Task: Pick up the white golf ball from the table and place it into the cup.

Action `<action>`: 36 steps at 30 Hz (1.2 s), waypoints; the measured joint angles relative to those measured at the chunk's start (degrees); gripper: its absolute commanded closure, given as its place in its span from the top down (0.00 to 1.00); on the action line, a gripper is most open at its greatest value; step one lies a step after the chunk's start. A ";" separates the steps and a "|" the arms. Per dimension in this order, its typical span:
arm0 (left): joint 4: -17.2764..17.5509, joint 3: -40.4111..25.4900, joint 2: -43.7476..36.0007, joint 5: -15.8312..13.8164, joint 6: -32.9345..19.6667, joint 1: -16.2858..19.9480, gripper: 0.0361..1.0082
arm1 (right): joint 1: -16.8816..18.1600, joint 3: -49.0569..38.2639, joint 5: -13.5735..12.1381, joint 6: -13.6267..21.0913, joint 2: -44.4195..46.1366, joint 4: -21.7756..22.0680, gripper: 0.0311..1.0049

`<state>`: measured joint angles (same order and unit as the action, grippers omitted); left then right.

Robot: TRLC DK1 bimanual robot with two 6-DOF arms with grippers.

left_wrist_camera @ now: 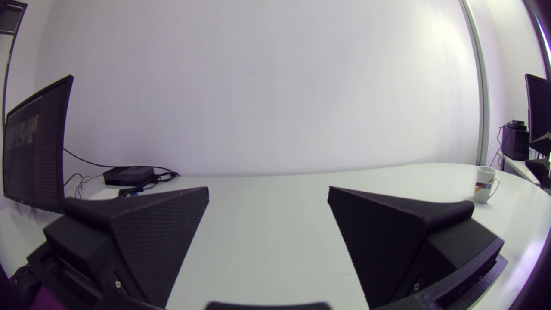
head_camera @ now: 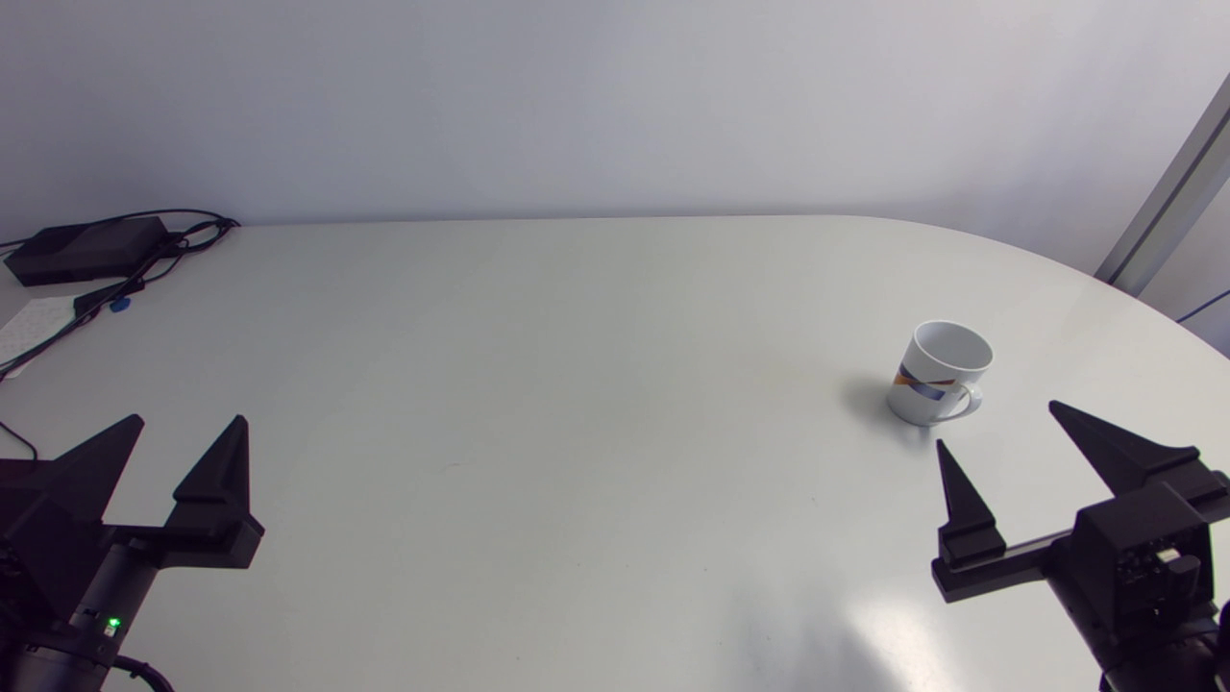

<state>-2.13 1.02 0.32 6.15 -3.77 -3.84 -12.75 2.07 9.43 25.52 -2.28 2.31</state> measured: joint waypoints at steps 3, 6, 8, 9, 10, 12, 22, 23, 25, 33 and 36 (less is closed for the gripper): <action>0.00 0.00 0.00 0.00 0.00 0.04 0.98 | 0.46 0.00 2.10 0.52 0.52 0.42 0.96; 0.00 0.00 0.00 0.00 0.00 0.04 0.98 | 1.09 0.00 4.74 0.46 1.07 0.81 0.96; 0.00 0.00 0.00 0.00 0.00 0.09 0.98 | 1.62 0.00 6.01 -0.22 1.75 0.98 0.96; 0.00 0.00 0.00 0.00 0.00 0.09 0.98 | 2.05 0.00 6.27 -0.83 1.86 1.03 0.96; 0.00 0.00 0.00 0.00 0.00 0.09 0.98 | 2.45 0.00 6.49 -1.51 1.88 1.05 0.96; 0.00 0.00 0.00 0.00 0.00 0.09 0.98 | 2.69 0.00 6.69 -2.69 1.88 1.07 0.96; 0.00 0.00 0.00 0.00 0.00 0.09 0.98 | 0.46 0.00 6.75 -5.92 1.90 1.09 0.96; 0.00 0.00 0.00 0.00 0.00 0.09 0.98 | 0.11 0.00 6.75 -6.27 2.01 1.09 0.96; 0.00 0.00 0.00 0.00 0.00 0.09 0.98 | -0.76 0.00 6.71 -6.51 2.14 1.09 0.96; 0.00 0.00 0.00 0.00 0.00 0.09 0.98 | -1.20 0.00 6.69 -6.69 2.14 1.09 0.96; 0.00 0.00 0.00 0.00 0.00 -0.04 0.98 | 0.81 0.00 5.66 -6.69 2.14 1.03 0.96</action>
<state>-2.13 1.02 0.32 6.15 -3.77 -3.88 -11.94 2.07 15.09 18.83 -0.14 3.33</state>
